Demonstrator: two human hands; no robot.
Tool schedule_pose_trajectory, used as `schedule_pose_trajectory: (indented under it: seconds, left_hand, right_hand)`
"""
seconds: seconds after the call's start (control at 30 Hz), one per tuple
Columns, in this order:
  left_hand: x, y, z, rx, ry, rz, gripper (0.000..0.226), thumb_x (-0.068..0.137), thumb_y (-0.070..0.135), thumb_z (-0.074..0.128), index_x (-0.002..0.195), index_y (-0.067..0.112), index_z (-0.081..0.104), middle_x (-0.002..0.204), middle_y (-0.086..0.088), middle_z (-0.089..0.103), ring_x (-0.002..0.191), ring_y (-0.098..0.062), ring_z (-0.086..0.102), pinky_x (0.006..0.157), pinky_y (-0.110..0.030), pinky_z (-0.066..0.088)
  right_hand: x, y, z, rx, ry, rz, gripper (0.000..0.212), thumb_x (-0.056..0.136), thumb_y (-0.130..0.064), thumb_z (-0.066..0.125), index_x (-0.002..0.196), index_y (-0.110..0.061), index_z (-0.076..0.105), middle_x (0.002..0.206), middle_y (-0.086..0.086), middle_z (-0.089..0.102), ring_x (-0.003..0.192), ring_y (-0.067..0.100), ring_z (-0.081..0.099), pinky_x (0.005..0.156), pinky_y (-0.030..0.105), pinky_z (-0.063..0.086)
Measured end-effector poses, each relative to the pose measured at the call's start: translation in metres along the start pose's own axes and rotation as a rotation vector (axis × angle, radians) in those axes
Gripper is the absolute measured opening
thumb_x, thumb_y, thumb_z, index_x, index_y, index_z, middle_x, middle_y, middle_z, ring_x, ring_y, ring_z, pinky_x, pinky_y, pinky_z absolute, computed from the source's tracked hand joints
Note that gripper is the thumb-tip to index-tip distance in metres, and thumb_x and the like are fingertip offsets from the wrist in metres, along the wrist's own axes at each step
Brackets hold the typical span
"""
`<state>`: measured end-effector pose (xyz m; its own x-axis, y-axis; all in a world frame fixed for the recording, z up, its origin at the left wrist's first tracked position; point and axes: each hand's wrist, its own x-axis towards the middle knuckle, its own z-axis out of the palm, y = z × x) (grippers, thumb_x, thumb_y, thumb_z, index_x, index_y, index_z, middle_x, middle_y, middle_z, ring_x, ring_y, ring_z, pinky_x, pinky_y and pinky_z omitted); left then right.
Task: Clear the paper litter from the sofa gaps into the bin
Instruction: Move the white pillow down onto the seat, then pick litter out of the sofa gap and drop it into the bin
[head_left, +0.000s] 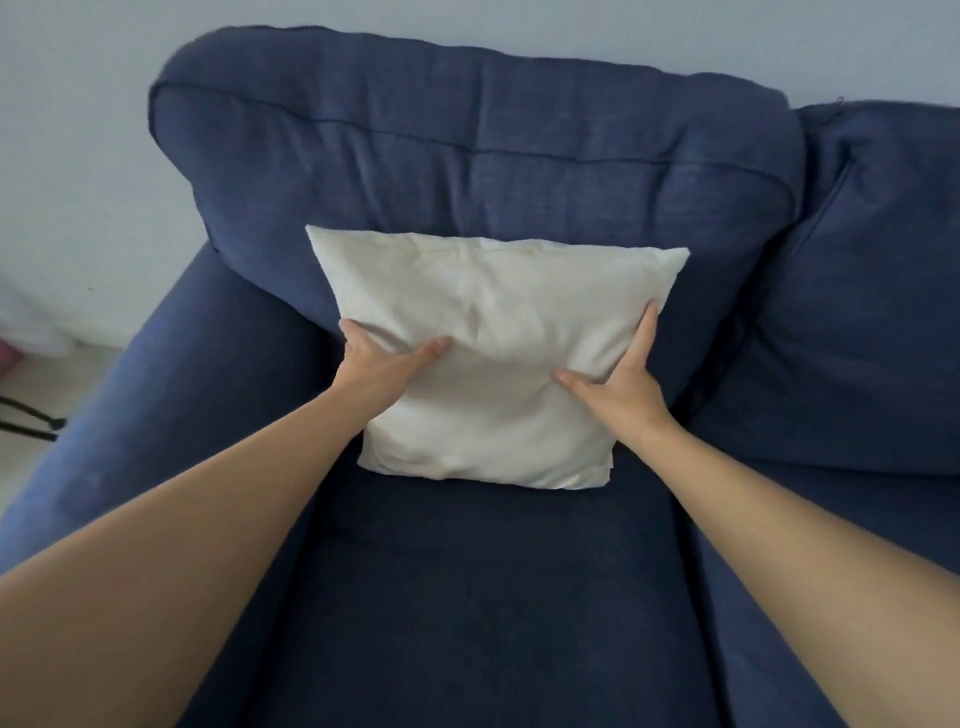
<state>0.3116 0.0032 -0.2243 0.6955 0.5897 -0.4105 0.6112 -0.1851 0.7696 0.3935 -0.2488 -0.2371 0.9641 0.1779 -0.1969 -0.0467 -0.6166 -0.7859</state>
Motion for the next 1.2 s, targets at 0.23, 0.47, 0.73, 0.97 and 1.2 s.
schedule_pose_trajectory:
  seconds: [0.23,0.47,0.73,0.97,1.2]
  left_hand:
    - [-0.034,-0.016,0.01,-0.001,0.094,0.145,0.059,0.09,0.048,0.061,0.136,0.019,0.037,0.112,0.002,0.058,0.085,-0.015,0.057,0.072,-0.031,0.044]
    - [-0.088,-0.039,-0.02,0.291,0.072,0.09,0.031,0.095,0.042,0.053,0.104,0.014,0.045,0.083,0.003,0.048,0.065,-0.006,0.044,0.048,-0.025,0.032]
    - [-0.168,-0.141,-0.026,0.347,-0.078,-0.041,0.035,0.094,0.047,0.053,0.102,0.013,0.047,0.082,0.002,0.051,0.069,-0.014,0.053,0.051,-0.03,0.04]
    - [-0.17,-0.185,-0.009,0.309,-0.147,-0.109,0.055,0.089,0.045,0.06,0.13,0.015,0.039,0.094,-0.003,0.056,0.075,-0.019,0.061,0.055,-0.029,0.048]
    - [-0.132,-0.187,-0.001,0.629,0.009,-0.081,0.093,0.082,0.074,0.042,0.146,0.009,0.027,0.141,-0.013,0.039,0.131,-0.033,0.039,0.101,-0.045,0.037]
  right_hand:
    - [-0.028,0.001,-0.003,-0.058,-0.085,-0.027,0.103,0.088,-0.054,0.063,0.155,-0.039,-0.014,0.163,-0.006,0.027,0.14,0.03,0.043,0.109,0.043,0.041]
    - [-0.099,0.009,-0.01,-0.193,-0.147,0.138,0.091,0.084,-0.073,0.046,0.158,-0.036,0.009,0.161,-0.004,0.035,0.141,0.03,0.041,0.113,0.046,0.036]
    - [-0.215,0.06,0.021,-0.314,-0.237,0.323,0.089,0.084,-0.073,0.045,0.158,-0.036,0.009,0.157,0.0,0.042,0.139,0.029,0.043,0.108,0.044,0.04]
    - [-0.23,0.088,0.039,-0.343,-0.264,0.409,0.084,0.093,-0.065,0.041,0.159,-0.028,0.005,0.157,0.008,0.04,0.139,0.032,0.042,0.101,0.04,0.04]
    - [-0.195,0.085,0.055,-0.53,-0.048,0.403,0.091,0.084,-0.077,0.033,0.157,-0.028,0.014,0.157,0.014,0.028,0.143,0.036,0.03,0.112,0.054,0.031]
